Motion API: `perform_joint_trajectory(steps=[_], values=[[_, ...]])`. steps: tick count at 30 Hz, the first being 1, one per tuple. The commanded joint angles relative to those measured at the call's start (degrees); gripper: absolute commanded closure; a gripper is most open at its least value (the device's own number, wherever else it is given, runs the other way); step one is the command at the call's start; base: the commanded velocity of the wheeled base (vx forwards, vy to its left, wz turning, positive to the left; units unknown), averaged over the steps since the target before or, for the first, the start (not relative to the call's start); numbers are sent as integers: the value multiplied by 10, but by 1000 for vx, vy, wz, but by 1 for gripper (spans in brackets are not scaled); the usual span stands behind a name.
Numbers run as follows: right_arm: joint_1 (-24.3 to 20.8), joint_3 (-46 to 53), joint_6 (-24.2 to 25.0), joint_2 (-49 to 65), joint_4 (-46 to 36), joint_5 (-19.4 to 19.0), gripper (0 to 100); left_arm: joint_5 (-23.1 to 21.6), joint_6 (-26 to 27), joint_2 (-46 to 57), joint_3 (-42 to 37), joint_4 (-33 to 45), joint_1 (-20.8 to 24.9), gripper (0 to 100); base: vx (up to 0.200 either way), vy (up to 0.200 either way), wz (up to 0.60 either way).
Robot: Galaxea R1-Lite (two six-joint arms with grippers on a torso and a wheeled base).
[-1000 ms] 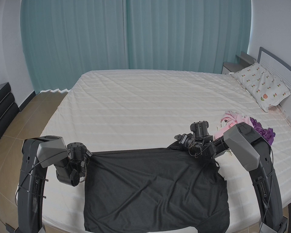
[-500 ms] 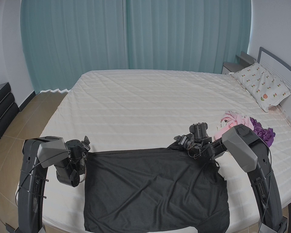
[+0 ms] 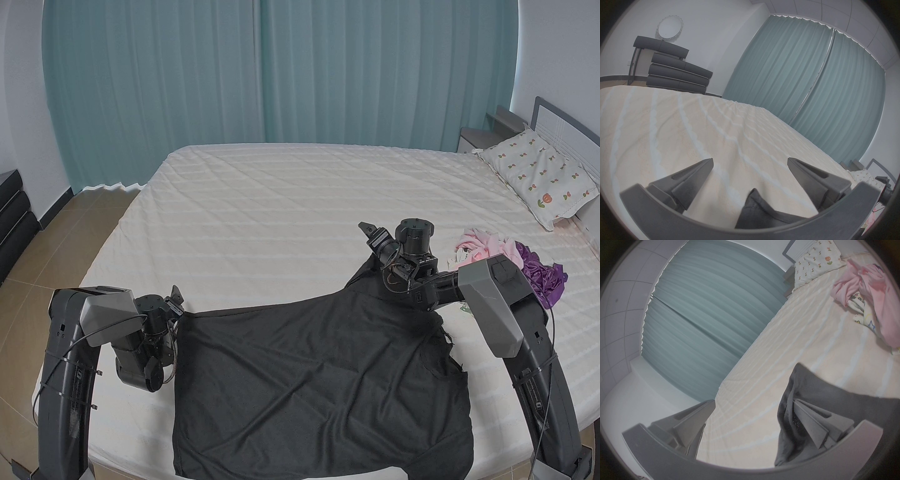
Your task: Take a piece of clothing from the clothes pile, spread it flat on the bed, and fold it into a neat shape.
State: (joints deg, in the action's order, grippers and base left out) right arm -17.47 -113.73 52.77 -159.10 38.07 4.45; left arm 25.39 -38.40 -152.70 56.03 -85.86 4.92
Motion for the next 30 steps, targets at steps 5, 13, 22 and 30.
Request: perform_joint_trajectory(steps=[5,13,22,30], values=[[9,-9,-41,-30,-11,3,0,0,0,-4,-1,0,-1,0,0,0,0],[2,-9,-49,-30,8,13,0,0,1,-5,0,0,-1,0,0,0,0],[-13,-9,-54,44,44,29,0,0,1,-5,0,1,0,0,0,0,0],[-3,-9,-94,-9,25,35,0,0,1,-8,0,1,-1,0,0,0,0]])
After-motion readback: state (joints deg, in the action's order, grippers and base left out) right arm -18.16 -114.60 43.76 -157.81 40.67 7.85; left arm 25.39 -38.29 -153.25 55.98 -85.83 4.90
